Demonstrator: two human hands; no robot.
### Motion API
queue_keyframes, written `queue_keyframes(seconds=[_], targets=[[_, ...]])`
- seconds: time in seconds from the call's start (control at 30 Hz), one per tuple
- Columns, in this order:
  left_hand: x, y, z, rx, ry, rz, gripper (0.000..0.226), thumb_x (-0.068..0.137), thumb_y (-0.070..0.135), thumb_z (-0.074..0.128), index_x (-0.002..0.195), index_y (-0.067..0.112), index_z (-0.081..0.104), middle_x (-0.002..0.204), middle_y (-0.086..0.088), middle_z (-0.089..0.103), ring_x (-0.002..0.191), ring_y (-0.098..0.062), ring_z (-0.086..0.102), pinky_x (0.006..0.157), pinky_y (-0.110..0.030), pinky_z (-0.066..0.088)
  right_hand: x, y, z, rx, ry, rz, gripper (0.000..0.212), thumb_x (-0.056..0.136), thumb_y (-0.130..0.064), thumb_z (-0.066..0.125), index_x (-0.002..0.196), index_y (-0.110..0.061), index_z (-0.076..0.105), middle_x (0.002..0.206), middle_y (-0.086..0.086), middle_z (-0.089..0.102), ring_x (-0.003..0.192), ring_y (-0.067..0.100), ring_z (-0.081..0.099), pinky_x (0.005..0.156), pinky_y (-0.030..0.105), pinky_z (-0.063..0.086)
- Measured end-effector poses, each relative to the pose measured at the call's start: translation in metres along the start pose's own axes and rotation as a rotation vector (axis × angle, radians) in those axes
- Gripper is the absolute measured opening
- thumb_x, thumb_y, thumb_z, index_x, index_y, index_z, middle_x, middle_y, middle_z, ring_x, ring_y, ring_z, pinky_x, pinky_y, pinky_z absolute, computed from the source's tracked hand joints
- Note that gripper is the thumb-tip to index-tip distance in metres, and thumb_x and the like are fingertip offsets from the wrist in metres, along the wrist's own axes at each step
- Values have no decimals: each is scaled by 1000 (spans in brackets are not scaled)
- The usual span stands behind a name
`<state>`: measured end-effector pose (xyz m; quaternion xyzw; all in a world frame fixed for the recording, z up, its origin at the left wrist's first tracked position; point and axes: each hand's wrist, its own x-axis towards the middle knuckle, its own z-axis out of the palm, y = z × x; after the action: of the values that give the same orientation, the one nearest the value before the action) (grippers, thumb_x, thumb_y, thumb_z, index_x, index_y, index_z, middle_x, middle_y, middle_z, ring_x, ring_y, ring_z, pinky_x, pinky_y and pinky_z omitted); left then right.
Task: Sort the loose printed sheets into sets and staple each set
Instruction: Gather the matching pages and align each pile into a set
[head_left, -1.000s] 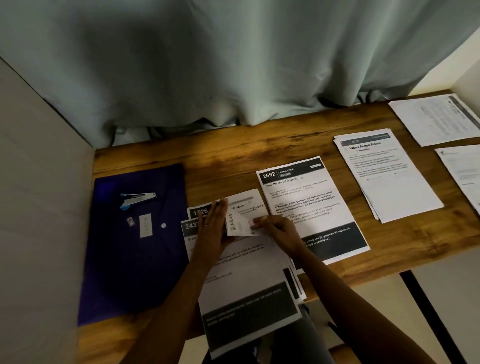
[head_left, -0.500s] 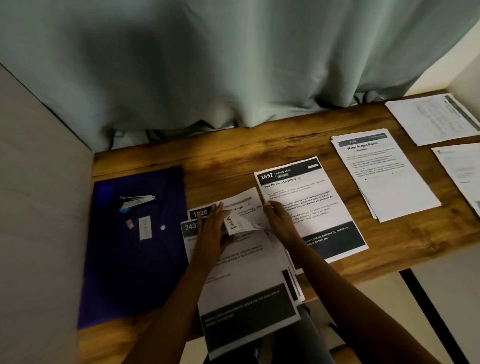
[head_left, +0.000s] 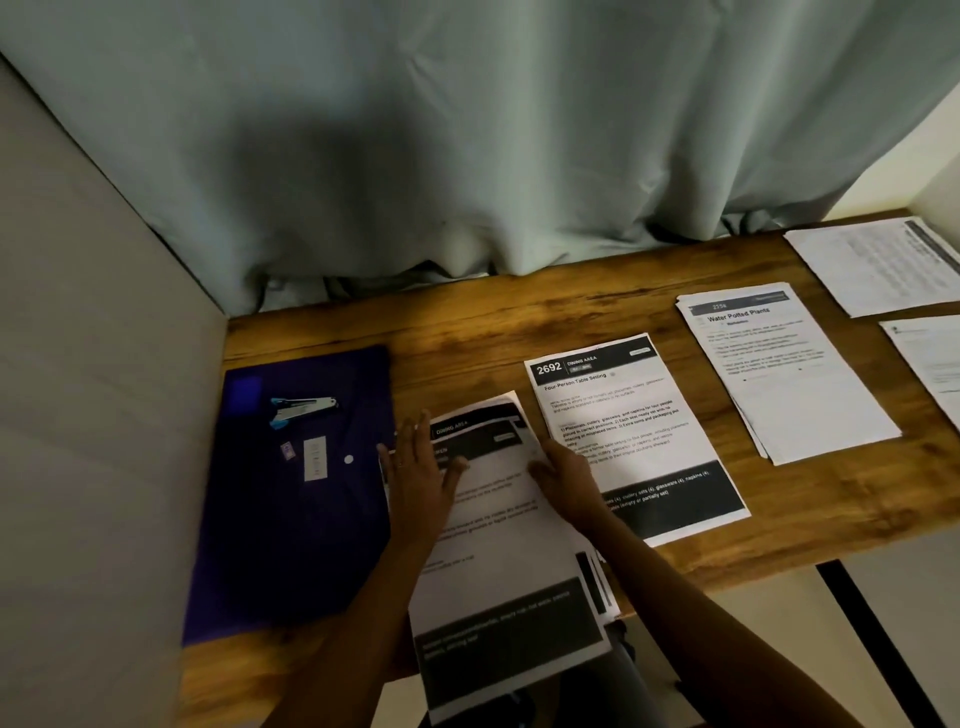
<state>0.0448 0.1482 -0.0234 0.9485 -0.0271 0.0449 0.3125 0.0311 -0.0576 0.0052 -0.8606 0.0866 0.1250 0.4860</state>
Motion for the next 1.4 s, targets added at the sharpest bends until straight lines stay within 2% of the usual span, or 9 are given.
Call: queue_keyframes(seconds=[0.17, 0.27, 0.4, 0.53, 0.7, 0.93, 1.07, 1.27, 1.4], targets=[[-10, -2, -28, -542, 76, -350, 99, 79, 64, 55, 151, 16, 5, 157, -10, 13, 142, -26, 20, 111, -40, 25, 0, -5, -14, 214, 17, 11, 15, 94, -11, 50, 106, -11, 59, 99, 7, 67, 92, 22, 66, 83, 44, 56], [-7, 1, -43, -788, 42, -433, 77, 89, 32, 61, 148, 18, 14, 145, -8, 41, 119, -22, 53, 95, -37, 48, 1, -18, -32, 344, 12, -17, 15, 93, -3, 49, 105, -6, 58, 101, 12, 66, 94, 28, 65, 77, 35, 56], [5, 19, -65, -998, 3, -390, 24, 95, 25, 50, 118, 17, 51, 102, -8, 66, 78, -13, 69, 63, -25, 56, 3, -47, -51, 494, 5, -98, 24, 96, -3, 46, 117, -10, 55, 110, 9, 66, 99, 21, 64, 79, 27, 54], [26, 52, -94, -944, 99, -212, 13, 97, 23, 47, 107, 19, 54, 96, -2, 65, 74, -3, 67, 61, -21, 54, 1, -86, -63, 585, 77, -204, 25, 98, -6, 42, 121, -6, 52, 113, 8, 65, 101, 16, 64, 74, 18, 53], [35, 89, -122, -833, 322, 1, 68, 74, 74, 46, 113, 18, 40, 97, 10, 60, 78, 7, 64, 61, -11, 51, -11, -120, -65, 803, 170, -377, 30, 98, 2, 37, 128, 5, 41, 116, 8, 60, 101, 8, 64, 80, 20, 51], [11, 85, -106, -838, 443, 81, 69, 82, 67, 48, 125, 17, 26, 108, 12, 56, 92, 4, 63, 71, -12, 52, -31, -109, -39, 602, 286, -403, 31, 95, -16, 51, 116, -38, 43, 114, -16, 57, 102, -7, 58, 84, 14, 48], [10, 77, -96, -764, 468, 32, 43, 94, 48, 40, 123, 19, 27, 108, 7, 57, 92, -1, 63, 71, -11, 51, -29, -99, -35, 511, 304, -371, 33, 98, -20, 44, 117, -46, 36, 116, -23, 52, 105, -14, 52, 87, 10, 43], [18, 78, -92, -673, 517, -52, 29, 100, 31, 37, 112, 6, 43, 92, 15, 56, 80, 13, 60, 63, -6, 48, -22, -102, -35, 505, 343, -373, 20, 99, -21, 43, 118, -28, 44, 108, -17, 58, 100, -6, 56, 80, 9, 47], [16, 72, -83, -679, 519, -111, 19, 100, 23, 37, 108, 7, 45, 91, 11, 58, 78, 6, 62, 62, -8, 49, -22, -95, -29, 416, 358, -330, 28, 100, -24, 41, 126, -16, 40, 110, -12, 55, 97, -3, 55, 76, 6, 44]])
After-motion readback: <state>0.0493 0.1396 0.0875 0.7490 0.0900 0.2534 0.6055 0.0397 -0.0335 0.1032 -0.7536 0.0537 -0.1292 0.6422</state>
